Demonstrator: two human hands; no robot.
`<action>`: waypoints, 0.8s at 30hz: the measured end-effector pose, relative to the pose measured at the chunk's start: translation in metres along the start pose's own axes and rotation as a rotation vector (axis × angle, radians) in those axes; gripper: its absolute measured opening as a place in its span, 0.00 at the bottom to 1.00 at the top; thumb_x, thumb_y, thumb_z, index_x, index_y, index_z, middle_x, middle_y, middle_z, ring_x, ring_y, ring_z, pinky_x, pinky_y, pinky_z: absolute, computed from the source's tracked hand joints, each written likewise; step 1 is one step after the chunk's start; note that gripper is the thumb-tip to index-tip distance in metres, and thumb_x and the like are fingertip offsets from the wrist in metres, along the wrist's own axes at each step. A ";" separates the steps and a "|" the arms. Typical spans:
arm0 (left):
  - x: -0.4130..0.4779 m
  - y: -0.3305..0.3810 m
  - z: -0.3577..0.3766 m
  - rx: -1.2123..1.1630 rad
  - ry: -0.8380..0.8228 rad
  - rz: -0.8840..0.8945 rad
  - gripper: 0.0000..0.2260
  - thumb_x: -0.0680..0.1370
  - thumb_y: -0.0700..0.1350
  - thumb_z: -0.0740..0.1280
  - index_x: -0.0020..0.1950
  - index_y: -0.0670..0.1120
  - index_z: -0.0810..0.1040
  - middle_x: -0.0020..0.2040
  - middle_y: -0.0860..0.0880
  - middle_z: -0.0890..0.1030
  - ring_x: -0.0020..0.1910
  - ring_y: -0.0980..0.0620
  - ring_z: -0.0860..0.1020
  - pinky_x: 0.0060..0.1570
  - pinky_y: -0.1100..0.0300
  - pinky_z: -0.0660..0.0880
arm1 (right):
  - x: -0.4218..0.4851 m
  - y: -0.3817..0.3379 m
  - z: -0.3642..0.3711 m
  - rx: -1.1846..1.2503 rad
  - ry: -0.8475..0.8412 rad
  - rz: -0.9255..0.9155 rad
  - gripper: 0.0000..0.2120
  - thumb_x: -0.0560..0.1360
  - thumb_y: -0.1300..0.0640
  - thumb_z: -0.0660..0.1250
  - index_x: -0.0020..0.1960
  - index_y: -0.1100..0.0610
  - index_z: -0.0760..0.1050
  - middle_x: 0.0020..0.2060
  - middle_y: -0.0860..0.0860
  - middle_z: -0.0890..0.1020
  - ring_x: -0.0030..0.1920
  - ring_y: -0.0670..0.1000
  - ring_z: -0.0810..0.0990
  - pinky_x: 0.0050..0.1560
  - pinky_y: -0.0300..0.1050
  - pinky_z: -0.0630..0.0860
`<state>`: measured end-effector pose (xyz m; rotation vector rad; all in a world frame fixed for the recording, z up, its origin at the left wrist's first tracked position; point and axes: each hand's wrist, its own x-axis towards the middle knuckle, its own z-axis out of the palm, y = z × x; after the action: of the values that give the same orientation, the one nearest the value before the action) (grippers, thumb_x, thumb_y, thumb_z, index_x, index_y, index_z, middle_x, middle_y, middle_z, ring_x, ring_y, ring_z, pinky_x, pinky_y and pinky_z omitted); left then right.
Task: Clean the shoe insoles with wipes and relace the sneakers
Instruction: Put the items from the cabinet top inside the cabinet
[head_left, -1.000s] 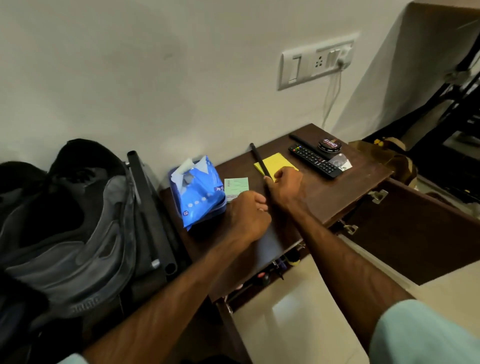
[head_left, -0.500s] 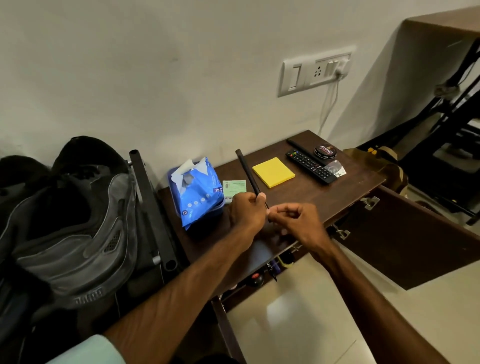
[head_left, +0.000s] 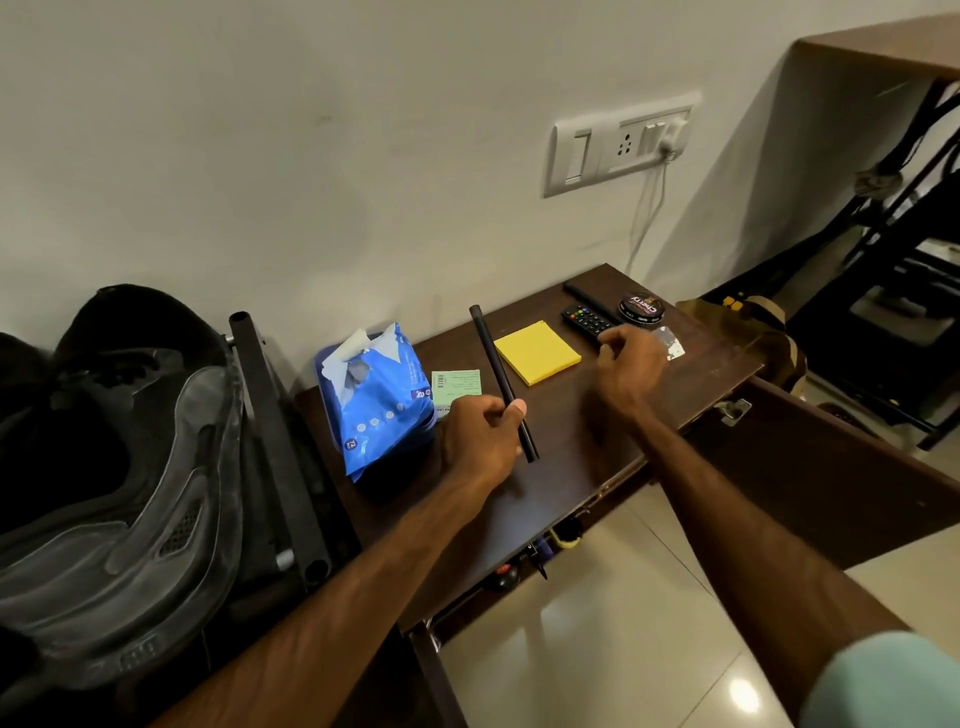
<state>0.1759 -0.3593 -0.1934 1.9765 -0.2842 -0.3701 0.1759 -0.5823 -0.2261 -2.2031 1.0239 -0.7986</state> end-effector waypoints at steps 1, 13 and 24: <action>0.000 -0.001 0.000 -0.001 -0.002 0.002 0.13 0.81 0.50 0.68 0.46 0.40 0.82 0.37 0.47 0.84 0.33 0.56 0.81 0.31 0.73 0.72 | 0.016 -0.002 0.000 -0.060 0.013 -0.006 0.10 0.75 0.67 0.67 0.51 0.58 0.84 0.50 0.57 0.86 0.54 0.58 0.83 0.57 0.49 0.78; 0.004 -0.002 0.022 -0.048 -0.052 0.001 0.13 0.81 0.51 0.67 0.46 0.43 0.83 0.33 0.52 0.82 0.27 0.63 0.78 0.32 0.74 0.72 | 0.118 0.012 0.021 -0.682 -0.248 -0.137 0.18 0.79 0.61 0.67 0.67 0.65 0.70 0.64 0.65 0.75 0.63 0.66 0.77 0.62 0.56 0.74; -0.012 -0.002 0.024 -0.103 -0.155 -0.031 0.12 0.81 0.51 0.68 0.49 0.42 0.83 0.38 0.48 0.84 0.32 0.56 0.81 0.47 0.55 0.82 | 0.133 -0.002 0.018 -0.666 -0.323 -0.018 0.29 0.76 0.56 0.74 0.71 0.64 0.68 0.68 0.63 0.72 0.68 0.65 0.74 0.65 0.56 0.73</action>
<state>0.1559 -0.3745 -0.2032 1.8566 -0.3265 -0.5486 0.2598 -0.6841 -0.2003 -2.7682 1.2191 -0.0788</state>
